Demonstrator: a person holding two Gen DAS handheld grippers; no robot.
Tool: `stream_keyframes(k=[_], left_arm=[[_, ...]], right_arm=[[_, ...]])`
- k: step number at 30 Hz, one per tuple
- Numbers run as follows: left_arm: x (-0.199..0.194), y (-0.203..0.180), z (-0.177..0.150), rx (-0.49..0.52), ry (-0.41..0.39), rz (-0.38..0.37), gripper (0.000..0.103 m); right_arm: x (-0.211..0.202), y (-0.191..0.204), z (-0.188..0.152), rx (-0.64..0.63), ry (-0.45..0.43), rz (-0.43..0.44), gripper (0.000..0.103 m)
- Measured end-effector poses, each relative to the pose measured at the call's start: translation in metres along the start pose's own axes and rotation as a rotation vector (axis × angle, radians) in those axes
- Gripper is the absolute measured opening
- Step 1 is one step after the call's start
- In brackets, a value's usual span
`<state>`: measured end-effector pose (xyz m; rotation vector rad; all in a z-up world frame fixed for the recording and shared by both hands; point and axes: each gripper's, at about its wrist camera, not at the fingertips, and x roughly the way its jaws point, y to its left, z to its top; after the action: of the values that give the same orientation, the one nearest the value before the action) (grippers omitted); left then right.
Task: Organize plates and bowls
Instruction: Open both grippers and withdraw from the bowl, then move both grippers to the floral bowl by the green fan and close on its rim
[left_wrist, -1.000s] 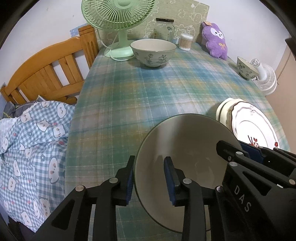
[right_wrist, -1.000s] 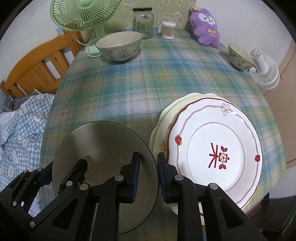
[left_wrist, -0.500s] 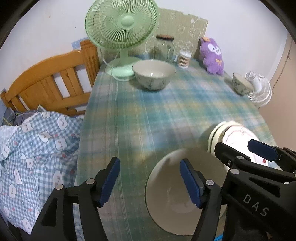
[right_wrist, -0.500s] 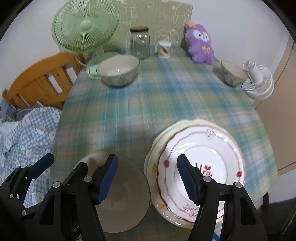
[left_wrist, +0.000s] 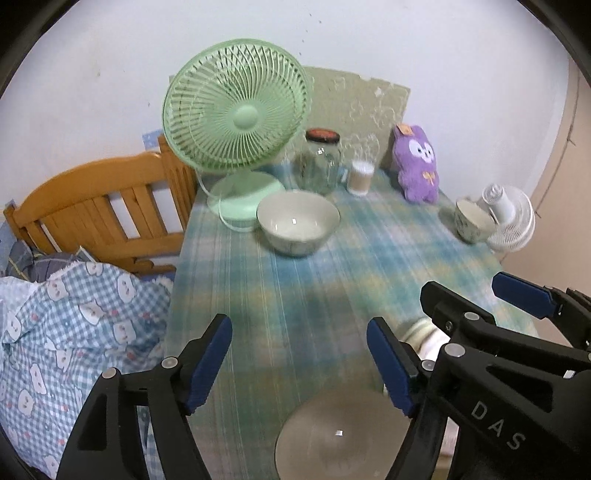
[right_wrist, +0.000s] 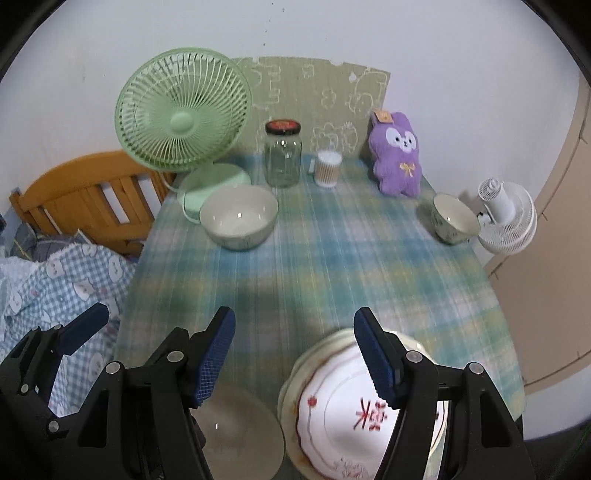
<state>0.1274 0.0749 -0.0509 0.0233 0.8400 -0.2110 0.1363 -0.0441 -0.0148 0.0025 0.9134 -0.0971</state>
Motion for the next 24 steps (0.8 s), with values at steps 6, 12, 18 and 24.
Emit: stream_keyframes(k=[6,12,18,24], left_arm=[[0.011,0.0,0.022,-0.03,-0.02,0.032,0.079],[0.029,-0.001,0.043,-0.062,-0.034,0.068,0.079],[0.053,-0.003,0.067,-0.087,-0.04,0.101,0.079],[0.081,0.0,0.088,-0.105,-0.043,0.123,0.08]], right_arm=[[0.016,-0.002,0.028,-0.035,-0.021,0.028,0.07],[0.039,-0.001,0.055,-0.07,-0.032,0.067,0.07],[0.068,-0.002,0.084,-0.088,-0.042,0.104,0.07],[0.103,-0.003,0.109,-0.102,-0.047,0.13,0.07]])
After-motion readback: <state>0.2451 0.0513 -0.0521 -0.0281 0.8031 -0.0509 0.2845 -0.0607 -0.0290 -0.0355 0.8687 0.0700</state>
